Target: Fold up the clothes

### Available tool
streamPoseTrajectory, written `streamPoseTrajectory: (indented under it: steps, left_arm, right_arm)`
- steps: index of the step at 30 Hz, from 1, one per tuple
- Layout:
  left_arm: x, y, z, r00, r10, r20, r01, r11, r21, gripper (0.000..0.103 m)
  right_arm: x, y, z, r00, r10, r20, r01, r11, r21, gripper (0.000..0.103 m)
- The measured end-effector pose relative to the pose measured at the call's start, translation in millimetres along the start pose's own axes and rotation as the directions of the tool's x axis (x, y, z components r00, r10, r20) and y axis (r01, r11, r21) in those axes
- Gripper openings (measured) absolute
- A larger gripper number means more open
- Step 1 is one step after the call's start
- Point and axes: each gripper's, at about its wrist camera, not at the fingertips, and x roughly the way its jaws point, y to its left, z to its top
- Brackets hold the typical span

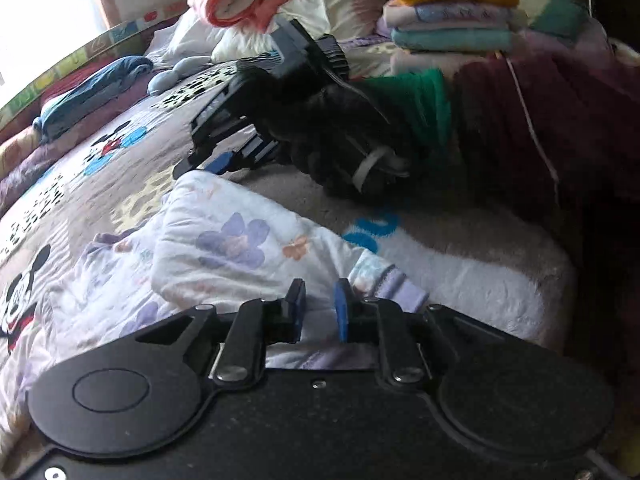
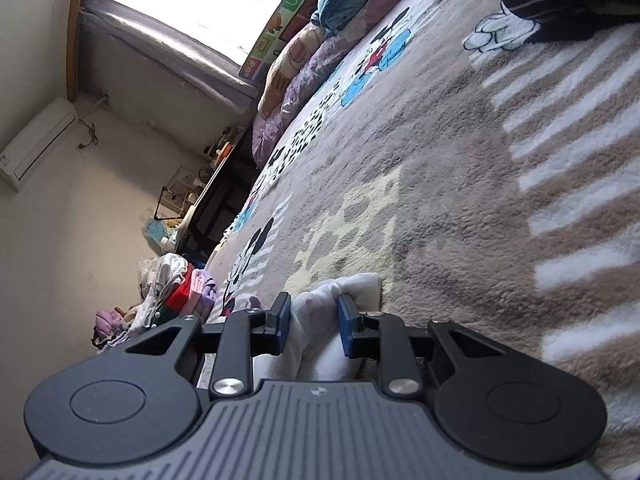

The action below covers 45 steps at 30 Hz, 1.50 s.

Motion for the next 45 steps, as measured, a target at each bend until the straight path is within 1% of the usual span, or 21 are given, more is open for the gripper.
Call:
streamPoseTrajectory:
  steps: [2, 3, 4, 5, 6, 7, 8, 12, 15, 17, 18, 19, 21, 25, 27, 31, 36, 37, 38, 40, 45]
  left_arm:
    - [-7, -5, -3, 1.0, 0.017, -0.002, -0.017, 1.0, 0.0, 0.014]
    - [-11, -6, -5, 1.0, 0.022, 0.003, -0.022, 1.0, -0.015, 0.017]
    - [-15, -6, -7, 0.999, 0.031, 0.008, -0.031, 0.999, -0.038, 0.03]
    - [-21, -6, -9, 0.999, 0.045, 0.016, -0.044, 0.997, -0.061, 0.044]
    - [-24, -5, -11, 0.998, 0.059, 0.026, -0.056, 0.995, -0.082, 0.047]
    - [-29, -5, -14, 0.997, 0.069, 0.034, -0.065, 0.992, -0.108, 0.047]
    - [-36, -6, -18, 0.996, 0.074, 0.04, -0.068, 0.989, -0.135, 0.048]
    - [-57, -4, -36, 0.995, 0.096, 0.038, -0.085, 0.971, -0.225, 0.05]
    - [-70, 4, -51, 0.993, 0.111, 0.027, -0.098, 0.951, -0.294, 0.052]
    - [-84, 11, -60, 0.991, 0.129, 0.025, -0.112, 0.928, -0.355, 0.057]
    - [-91, 16, -64, 0.989, 0.144, 0.025, -0.123, 0.911, -0.395, 0.058]
    - [-98, 22, -70, 0.987, 0.16, 0.027, -0.132, 0.887, -0.442, 0.061]
    - [-108, 35, -82, 0.984, 0.177, 0.03, -0.133, 0.832, -0.539, 0.063]
    - [-120, 59, -111, 0.98, 0.2, 0.023, -0.124, 0.69, -0.713, 0.064]
    - [-124, 70, -128, 0.979, 0.204, 0.023, -0.106, 0.596, -0.796, 0.064]
    - [-133, 89, -164, 0.976, 0.215, 0.015, -0.07, 0.381, -0.922, 0.064]
    - [-145, 110, -203, 0.965, 0.259, 0.046, 0.0, 0.173, -0.985, 0.064]
    - [-146, 117, -208, 0.961, 0.271, 0.052, 0.012, 0.145, -0.989, 0.064]
    - [-146, 126, -212, 0.956, 0.287, 0.058, 0.022, 0.129, -0.991, 0.064]
    - [-146, 143, -220, 0.945, 0.319, 0.07, 0.04, 0.097, -0.994, 0.064]
    - [-145, 187, -239, 0.912, 0.399, 0.093, 0.092, 0.021, -0.996, 0.064]
  right_arm:
    - [-1, 4, -1, 1.0, -0.008, 0.006, 0.008, 1.0, -0.019, 0.026]
    - [-2, 7, -1, 1.0, -0.011, 0.011, 0.012, 0.999, -0.033, 0.028]
    - [-5, 12, -2, 1.0, -0.009, 0.025, 0.01, 0.999, -0.051, 0.03]
    - [-8, 17, -2, 0.999, -0.006, 0.04, 0.009, 0.998, -0.069, 0.037]
    - [-12, 21, -1, 0.998, -0.002, 0.056, 0.007, 0.997, -0.081, 0.042]
    - [-17, 23, 1, 0.997, -0.009, 0.076, 0.015, 0.996, -0.086, 0.05]
    - [-22, 25, 3, 0.995, -0.016, 0.096, 0.024, 0.996, -0.09, 0.052]
    - [-44, 30, 3, 0.984, -0.072, 0.16, 0.092, 0.988, -0.121, 0.052]
    - [-66, 36, -9, 0.981, -0.096, 0.168, 0.125, 0.977, -0.172, 0.052]
    - [-78, 42, -20, 0.978, -0.13, 0.164, 0.164, 0.962, -0.217, 0.052]
    - [-82, 45, -25, 0.976, -0.142, 0.164, 0.178, 0.958, -0.226, 0.052]
    - [-87, 47, -30, 0.975, -0.147, 0.167, 0.183, 0.958, -0.222, 0.052]
    - [-97, 50, -42, 0.977, -0.134, 0.166, 0.166, 0.966, -0.198, 0.052]
    - [-115, 62, -75, 0.98, -0.114, 0.163, 0.145, 0.971, -0.19, 0.052]
    - [-123, 70, -92, 0.979, -0.109, 0.169, 0.142, 0.971, -0.194, 0.053]
    - [-139, 92, -124, 0.976, -0.1, 0.192, 0.144, 0.961, -0.236, 0.053]
    - [-159, 112, -159, 0.976, -0.082, 0.2, 0.137, 0.951, -0.277, 0.057]
    - [-161, 117, -165, 0.976, -0.085, 0.202, 0.143, 0.945, -0.294, 0.058]
    - [-163, 122, -170, 0.975, -0.089, 0.204, 0.151, 0.937, -0.316, 0.058]
    - [-164, 140, -184, 0.974, -0.103, 0.201, 0.178, 0.898, -0.402, 0.058]
    - [-152, 169, -218, 0.987, -0.098, 0.126, 0.148, 0.859, -0.49, 0.059]
